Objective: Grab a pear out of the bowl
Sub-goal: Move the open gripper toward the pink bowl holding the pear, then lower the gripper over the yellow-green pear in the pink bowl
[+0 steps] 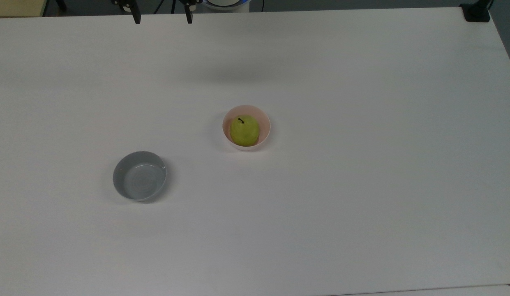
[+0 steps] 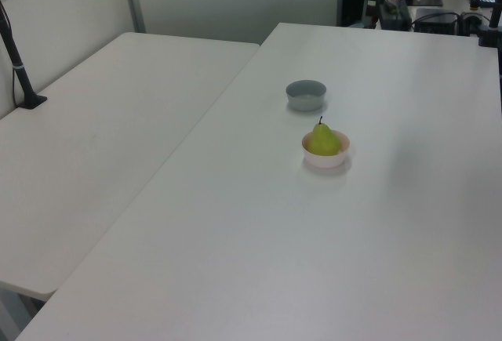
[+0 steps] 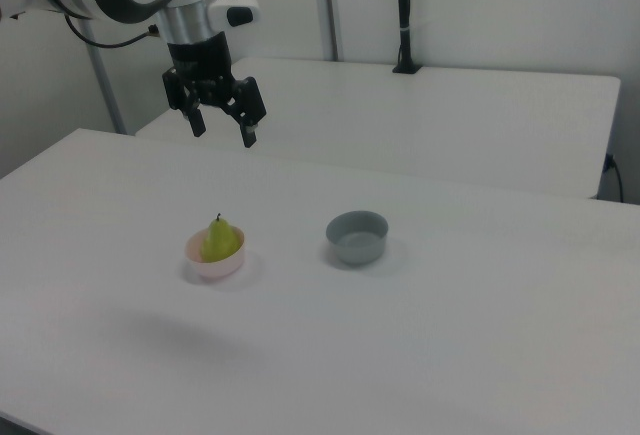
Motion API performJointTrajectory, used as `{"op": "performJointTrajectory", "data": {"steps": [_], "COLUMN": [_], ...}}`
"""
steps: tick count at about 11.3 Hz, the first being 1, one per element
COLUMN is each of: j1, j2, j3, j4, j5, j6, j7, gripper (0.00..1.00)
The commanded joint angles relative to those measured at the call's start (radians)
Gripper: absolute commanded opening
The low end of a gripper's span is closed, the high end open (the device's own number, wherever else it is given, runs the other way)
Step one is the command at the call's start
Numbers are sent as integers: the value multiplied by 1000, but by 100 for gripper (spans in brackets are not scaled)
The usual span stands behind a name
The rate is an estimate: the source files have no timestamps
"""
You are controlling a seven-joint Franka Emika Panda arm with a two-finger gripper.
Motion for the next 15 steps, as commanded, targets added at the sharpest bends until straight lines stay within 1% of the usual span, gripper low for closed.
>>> {"op": "performJointTrajectory", "data": {"steps": [1,3,4,6,7,8,10,11,12,13,14,15], "j1": [16,19,21,42,44,59,123,134,148,157,181,191], "j2": [-8,-8,-2,13,20,41,102,122,132,136,153,183], "j3": [-10,-10,-10,-10,-10,-10,-10,-10,-10,-10,-10,-10], "j4": [-1,-3,-13,-24,-24,-26,-26,-26,-53,-97,-131,-136], "j5": [20,19,16,9,8,3,-32,-32,-30,-26,-26,-26], "j6": [-24,-25,-25,-27,-28,-27,-12,1,52,150,222,260], "j7": [5,-7,-51,-222,-260,-268,-236,-196,-164,-106,-34,13], "gripper": [100,100,100,100,100,100,100,100,100,100,100,100]}}
